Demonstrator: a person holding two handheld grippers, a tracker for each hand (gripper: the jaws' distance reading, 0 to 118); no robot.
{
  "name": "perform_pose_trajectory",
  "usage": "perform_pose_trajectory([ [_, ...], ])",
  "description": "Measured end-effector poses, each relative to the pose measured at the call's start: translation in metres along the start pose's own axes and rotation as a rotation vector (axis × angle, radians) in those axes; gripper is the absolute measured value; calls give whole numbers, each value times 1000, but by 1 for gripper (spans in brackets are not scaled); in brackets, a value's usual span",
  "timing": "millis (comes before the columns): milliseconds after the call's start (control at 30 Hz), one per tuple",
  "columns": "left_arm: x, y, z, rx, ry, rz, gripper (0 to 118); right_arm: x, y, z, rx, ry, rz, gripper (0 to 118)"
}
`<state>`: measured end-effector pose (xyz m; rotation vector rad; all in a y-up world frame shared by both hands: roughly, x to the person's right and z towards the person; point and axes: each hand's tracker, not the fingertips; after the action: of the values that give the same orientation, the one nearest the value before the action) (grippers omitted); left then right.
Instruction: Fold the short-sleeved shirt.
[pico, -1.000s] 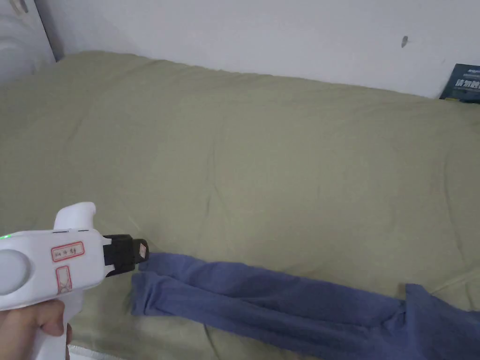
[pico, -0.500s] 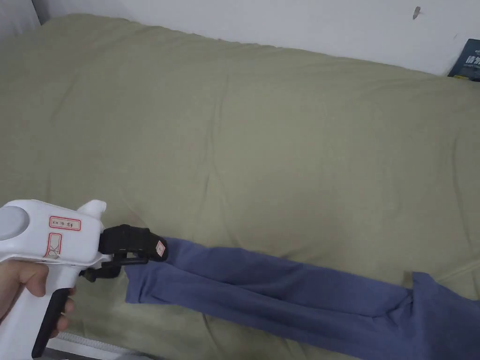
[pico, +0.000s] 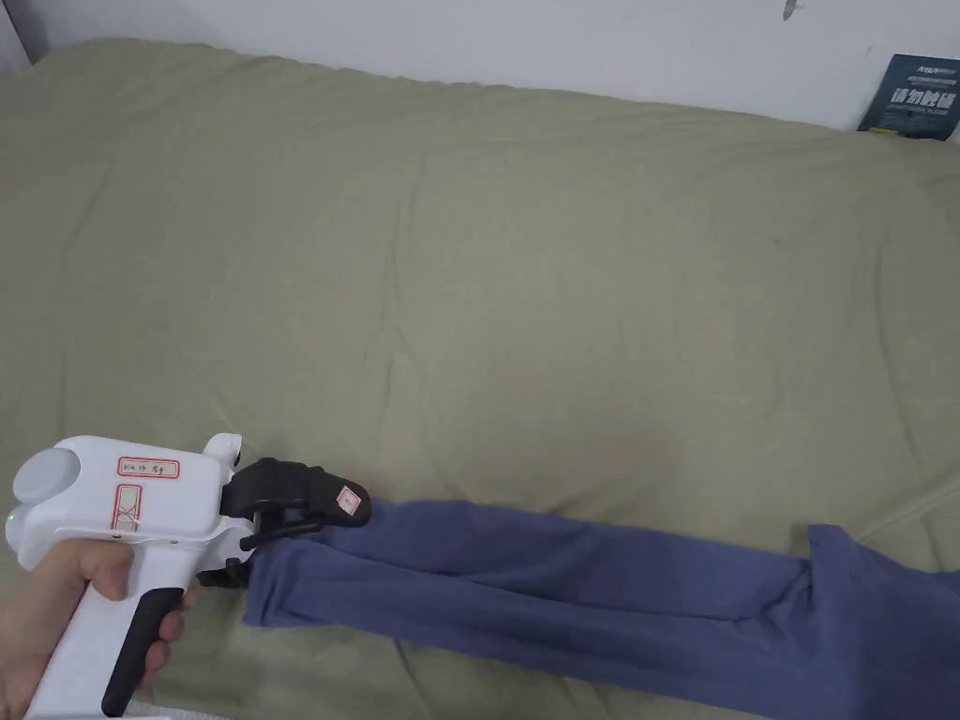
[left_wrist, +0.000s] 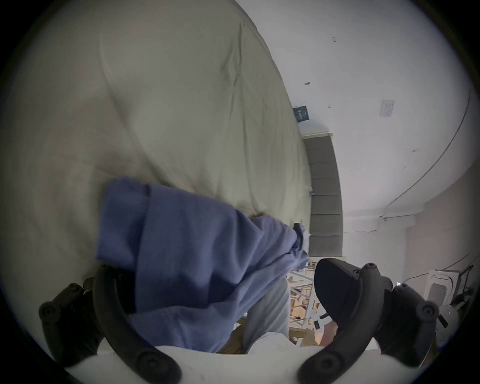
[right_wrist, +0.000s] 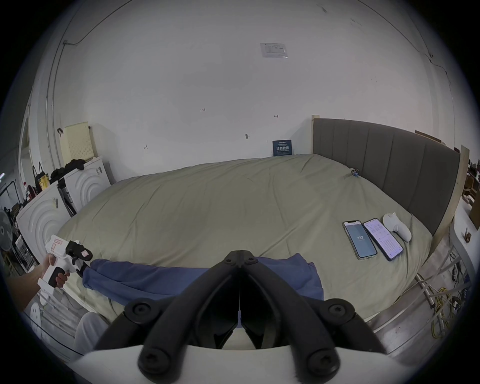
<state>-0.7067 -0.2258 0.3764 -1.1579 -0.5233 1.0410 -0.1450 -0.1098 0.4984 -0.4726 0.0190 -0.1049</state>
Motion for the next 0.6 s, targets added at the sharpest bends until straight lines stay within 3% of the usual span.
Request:
perform_pose_trajectory([
  [67, -6, 4, -4, 18, 31, 22, 9, 1, 0, 1, 0, 7, -7, 1],
  [133, -12, 0, -18, -2, 150, 13, 8, 2, -2, 1, -5, 8, -7, 1],
  [200, -24, 7, -14, 29, 86, 32, 8, 2, -1, 3, -4, 11, -9, 1],
  [367, -25, 14, 11, 87, 82, 49, 7, 6, 6, 6, 15, 23, -4, 1],
  [600, -13, 8, 74, 219, 188, 15, 7, 6, 13, 4, 48, 31, 36, 1],
])
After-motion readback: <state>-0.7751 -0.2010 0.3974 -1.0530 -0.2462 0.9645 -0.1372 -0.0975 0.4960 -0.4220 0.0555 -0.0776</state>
